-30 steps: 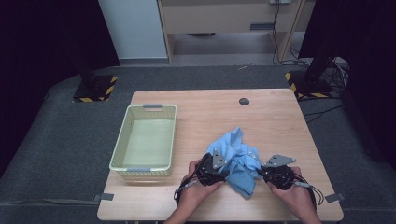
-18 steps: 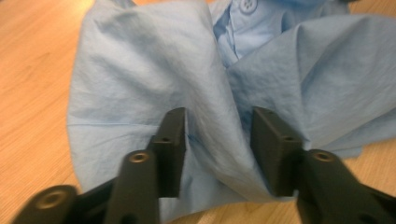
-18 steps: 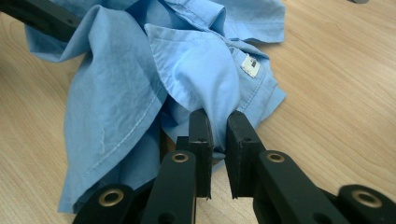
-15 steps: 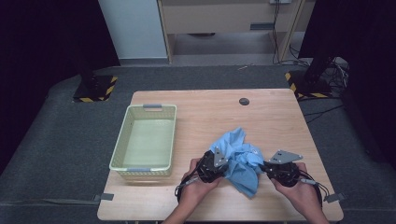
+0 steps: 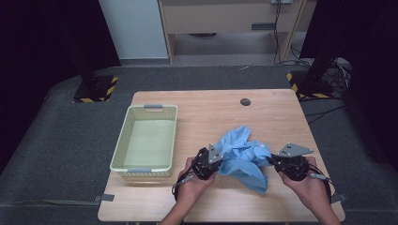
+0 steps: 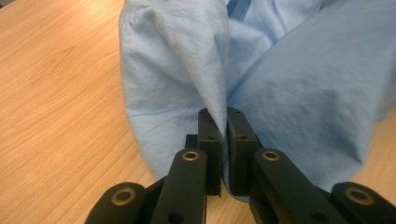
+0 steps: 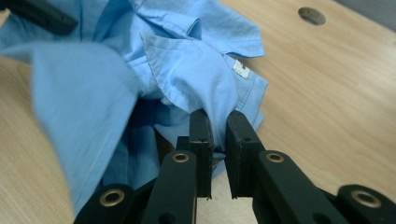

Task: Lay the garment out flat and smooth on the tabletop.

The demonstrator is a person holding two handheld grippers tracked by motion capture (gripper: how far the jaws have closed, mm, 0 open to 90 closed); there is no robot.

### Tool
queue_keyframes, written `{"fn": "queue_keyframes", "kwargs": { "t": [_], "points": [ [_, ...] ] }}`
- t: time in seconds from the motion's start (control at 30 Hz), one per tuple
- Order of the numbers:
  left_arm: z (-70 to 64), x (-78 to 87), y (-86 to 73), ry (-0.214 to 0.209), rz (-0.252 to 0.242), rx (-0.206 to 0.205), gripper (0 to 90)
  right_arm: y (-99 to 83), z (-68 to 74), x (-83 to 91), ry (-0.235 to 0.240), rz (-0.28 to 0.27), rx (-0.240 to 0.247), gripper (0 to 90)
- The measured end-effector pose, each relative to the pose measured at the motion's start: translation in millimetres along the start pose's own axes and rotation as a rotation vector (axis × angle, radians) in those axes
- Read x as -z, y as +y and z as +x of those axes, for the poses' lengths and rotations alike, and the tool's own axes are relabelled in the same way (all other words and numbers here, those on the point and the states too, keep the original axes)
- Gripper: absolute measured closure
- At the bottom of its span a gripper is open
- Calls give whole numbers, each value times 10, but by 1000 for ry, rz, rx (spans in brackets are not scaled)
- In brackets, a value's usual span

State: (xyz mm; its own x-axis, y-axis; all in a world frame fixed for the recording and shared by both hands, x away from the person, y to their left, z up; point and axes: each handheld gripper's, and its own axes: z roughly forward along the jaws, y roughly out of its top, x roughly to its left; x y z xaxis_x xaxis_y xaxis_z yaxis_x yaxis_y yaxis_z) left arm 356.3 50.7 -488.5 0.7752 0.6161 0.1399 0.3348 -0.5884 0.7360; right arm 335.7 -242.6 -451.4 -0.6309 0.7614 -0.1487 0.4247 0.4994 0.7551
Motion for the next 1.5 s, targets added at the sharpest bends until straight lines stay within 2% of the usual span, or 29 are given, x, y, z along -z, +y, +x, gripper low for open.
{"fn": "queue_keyframes", "kwargs": {
  "t": [0.27,0.3,0.37,0.53,0.67,0.77,0.97,1.07,1.13,1.17,1.2,1.27,1.4,1.5],
  "points": [
    [65,-41,-109,19,43,17,821,290,-34,190,-23,-26,47,823],
    [69,-44,-113,26,44,21,799,319,-30,201,-25,-27,52,823],
    [64,-40,-103,44,35,22,696,353,-8,178,-19,-22,68,822],
    [35,-1,-59,58,-11,24,478,312,46,59,6,-12,66,822],
    [-9,24,25,43,-59,24,371,263,69,17,26,-16,58,822],
    [-59,21,93,57,-69,-27,335,226,74,-29,46,-14,49,821],
    [-49,-38,203,46,-67,-48,290,95,122,-109,65,14,44,819],
    [-11,-173,256,30,-27,-57,266,51,136,-133,71,19,37,818],
    [10,-277,263,21,6,-66,286,39,147,-155,78,20,37,817],
    [25,-342,262,11,20,-74,321,38,155,-168,82,22,39,816],
    [21,-386,253,-4,39,-56,378,37,162,-180,85,24,41,816],
    [8,-485,226,-12,76,-58,470,36,171,-202,88,31,44,814],
    [-9,-535,153,-28,124,-53,657,5,163,-263,89,42,39,807],
    [-29,-538,78,-33,146,-65,740,-16,138,-317,89,48,30,801]
  ]
}}
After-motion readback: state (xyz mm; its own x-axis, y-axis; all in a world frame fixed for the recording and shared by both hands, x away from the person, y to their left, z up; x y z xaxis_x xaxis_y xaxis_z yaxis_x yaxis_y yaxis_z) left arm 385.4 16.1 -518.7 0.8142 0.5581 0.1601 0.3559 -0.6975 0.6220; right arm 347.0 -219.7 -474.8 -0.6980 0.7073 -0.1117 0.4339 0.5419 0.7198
